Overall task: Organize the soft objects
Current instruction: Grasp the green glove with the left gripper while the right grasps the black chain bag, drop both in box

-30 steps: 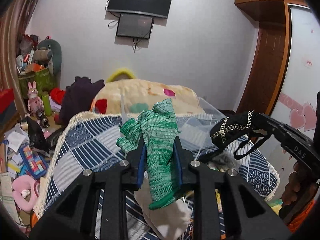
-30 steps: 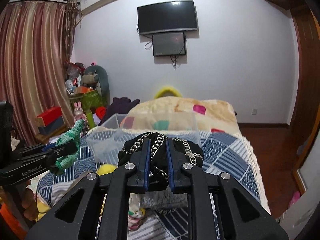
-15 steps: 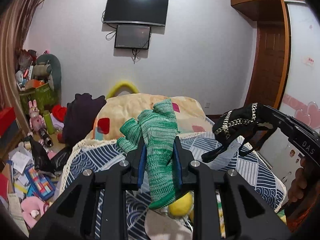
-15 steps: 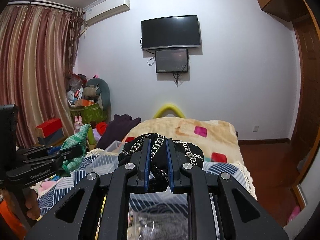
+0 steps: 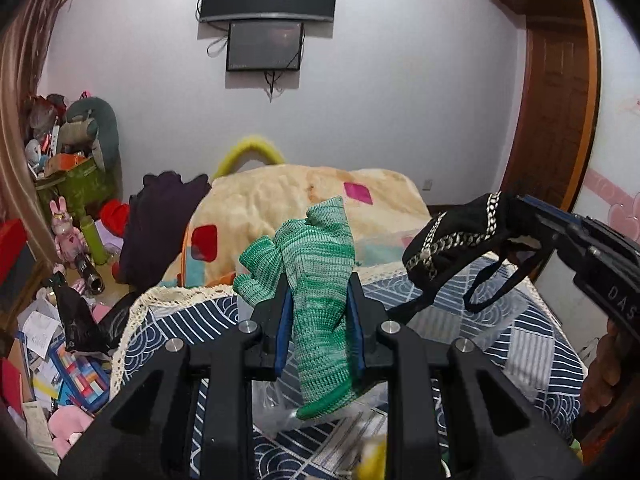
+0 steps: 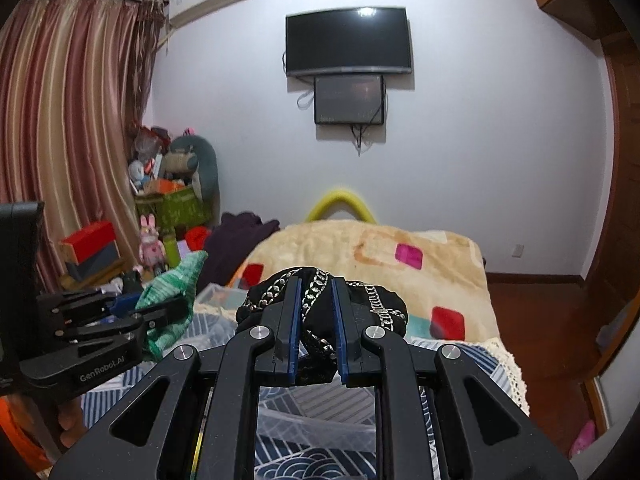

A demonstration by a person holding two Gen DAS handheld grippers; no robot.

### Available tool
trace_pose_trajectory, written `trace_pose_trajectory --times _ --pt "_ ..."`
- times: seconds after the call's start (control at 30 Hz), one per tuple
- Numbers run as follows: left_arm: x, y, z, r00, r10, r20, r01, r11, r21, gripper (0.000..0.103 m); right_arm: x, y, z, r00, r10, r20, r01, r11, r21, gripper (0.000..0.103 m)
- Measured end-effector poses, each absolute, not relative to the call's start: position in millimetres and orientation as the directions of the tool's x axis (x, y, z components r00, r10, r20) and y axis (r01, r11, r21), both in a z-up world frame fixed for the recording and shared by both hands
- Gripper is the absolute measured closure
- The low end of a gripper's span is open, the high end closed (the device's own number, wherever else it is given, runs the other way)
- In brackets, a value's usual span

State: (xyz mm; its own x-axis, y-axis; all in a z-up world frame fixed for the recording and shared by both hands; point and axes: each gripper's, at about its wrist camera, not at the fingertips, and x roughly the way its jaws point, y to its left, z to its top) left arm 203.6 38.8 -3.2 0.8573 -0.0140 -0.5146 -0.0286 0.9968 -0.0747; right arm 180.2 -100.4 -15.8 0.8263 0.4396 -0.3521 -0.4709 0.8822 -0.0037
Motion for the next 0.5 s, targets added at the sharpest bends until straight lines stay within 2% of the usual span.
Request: trace_pose_trajectory --times 0.27,0.5 --pt "231.3 44.5 -31.1 0.796 -0.009 -0.605 -0.033 0.998 -0.059 0.078 206.0 -92.2 -40.0 0.765 0.432 -0.478 -0.491 0.871 0.003 0.09" --pt "241.7 32.2 -43.1 0.769 0.014 -0.639 -0.011 1.0 0.008 0.078 222.4 -88.8 -55.8 0.71 0.408 -0.574 -0.497 0.868 0.001 0.09"
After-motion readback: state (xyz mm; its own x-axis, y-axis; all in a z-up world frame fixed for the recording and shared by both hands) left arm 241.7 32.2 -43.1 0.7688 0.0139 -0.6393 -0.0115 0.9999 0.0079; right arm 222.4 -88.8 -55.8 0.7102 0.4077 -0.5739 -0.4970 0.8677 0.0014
